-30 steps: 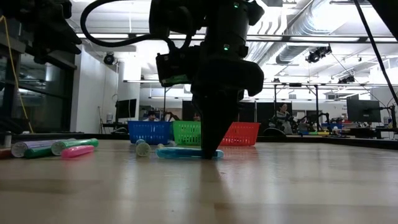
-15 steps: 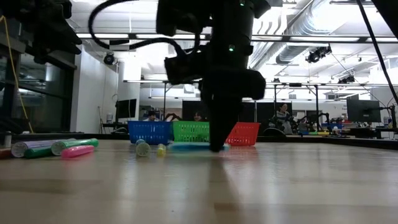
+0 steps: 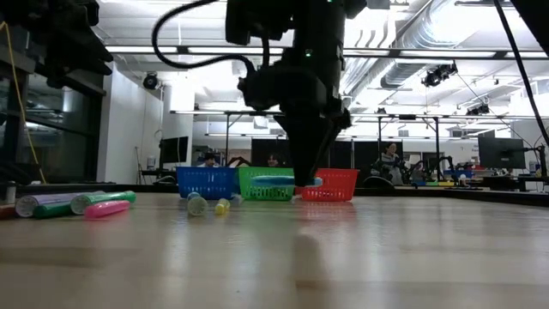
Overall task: Pick & Place Markers
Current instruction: Put the blue highlighter into the red bin
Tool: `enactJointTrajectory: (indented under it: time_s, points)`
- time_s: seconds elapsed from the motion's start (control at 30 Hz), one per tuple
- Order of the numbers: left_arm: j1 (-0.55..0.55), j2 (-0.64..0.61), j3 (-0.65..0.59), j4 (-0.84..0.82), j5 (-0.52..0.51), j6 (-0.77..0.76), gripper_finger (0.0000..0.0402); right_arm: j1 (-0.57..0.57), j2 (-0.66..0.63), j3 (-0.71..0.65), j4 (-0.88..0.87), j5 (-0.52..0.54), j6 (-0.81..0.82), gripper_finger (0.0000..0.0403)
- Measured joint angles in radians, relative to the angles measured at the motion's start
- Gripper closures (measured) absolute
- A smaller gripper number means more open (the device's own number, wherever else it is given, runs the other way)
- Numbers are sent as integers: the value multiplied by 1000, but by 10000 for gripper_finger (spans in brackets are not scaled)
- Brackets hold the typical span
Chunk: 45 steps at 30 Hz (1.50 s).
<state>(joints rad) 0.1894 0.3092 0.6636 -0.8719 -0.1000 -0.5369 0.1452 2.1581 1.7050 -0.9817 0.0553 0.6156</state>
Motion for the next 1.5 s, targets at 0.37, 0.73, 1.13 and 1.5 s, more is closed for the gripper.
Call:
enactJointTrajectory:
  time_s: [0.37,0.73,1.13,1.5]
  points:
    - [0,0,0,-30,-15,0,266,-90,-22,0,-83,13,168,384]
    - [0,0,0,-37,-17,2,266,-229,-155,3,-108,118,143,384]
    - [0,0,0,-37,-24,8,266,-375,-217,3,-31,166,131,384]
    - [0,0,0,-49,-25,8,266,-495,-217,-146,78,91,238,385]
